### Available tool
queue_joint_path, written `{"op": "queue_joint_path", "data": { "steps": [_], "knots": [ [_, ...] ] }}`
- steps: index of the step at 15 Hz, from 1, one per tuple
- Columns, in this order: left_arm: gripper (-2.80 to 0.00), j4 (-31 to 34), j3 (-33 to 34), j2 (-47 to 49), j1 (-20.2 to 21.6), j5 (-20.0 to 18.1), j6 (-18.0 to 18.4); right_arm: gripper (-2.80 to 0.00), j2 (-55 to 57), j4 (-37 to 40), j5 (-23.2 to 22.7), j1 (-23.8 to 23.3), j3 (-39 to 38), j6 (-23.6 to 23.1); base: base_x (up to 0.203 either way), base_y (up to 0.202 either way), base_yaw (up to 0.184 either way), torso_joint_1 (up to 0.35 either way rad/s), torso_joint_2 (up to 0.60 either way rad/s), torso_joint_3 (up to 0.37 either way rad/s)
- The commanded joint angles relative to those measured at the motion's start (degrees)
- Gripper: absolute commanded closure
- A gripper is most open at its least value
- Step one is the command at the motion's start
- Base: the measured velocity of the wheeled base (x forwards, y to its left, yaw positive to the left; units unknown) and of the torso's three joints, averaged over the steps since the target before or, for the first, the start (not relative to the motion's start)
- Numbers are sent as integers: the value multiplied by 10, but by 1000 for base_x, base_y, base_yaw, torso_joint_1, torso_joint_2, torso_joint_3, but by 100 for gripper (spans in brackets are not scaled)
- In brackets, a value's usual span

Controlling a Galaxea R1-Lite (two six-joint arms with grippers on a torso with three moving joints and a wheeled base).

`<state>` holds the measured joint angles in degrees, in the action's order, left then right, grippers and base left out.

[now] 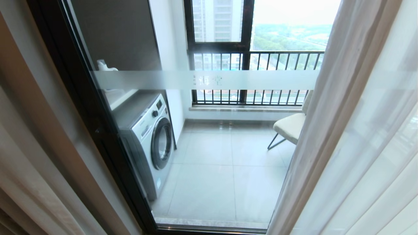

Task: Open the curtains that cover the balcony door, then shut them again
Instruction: Close the inner curtains on both sides

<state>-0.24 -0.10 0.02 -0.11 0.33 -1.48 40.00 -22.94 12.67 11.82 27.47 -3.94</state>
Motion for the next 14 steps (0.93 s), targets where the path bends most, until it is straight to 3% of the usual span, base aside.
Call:
{"op": "queue_joint_path", "data": {
  "steps": [1,6,9,14],
  "knots": [
    [0,0,0,0,-1,0,0,0,-42,-5,1,-20,-52,-1,0,0,0,0,0,0],
    [0,0,0,0,0,0,0,0,-94,-67,-1,-101,-199,-3,0,0,0,0,0,0],
    [0,0,0,0,0,0,0,0,-162,-68,-3,-114,-266,-4,0,0,0,0,0,0],
    [0,0,0,0,0,0,0,0,-284,86,-34,-114,-274,-3,0,0,0,0,0,0]
  ]
}}
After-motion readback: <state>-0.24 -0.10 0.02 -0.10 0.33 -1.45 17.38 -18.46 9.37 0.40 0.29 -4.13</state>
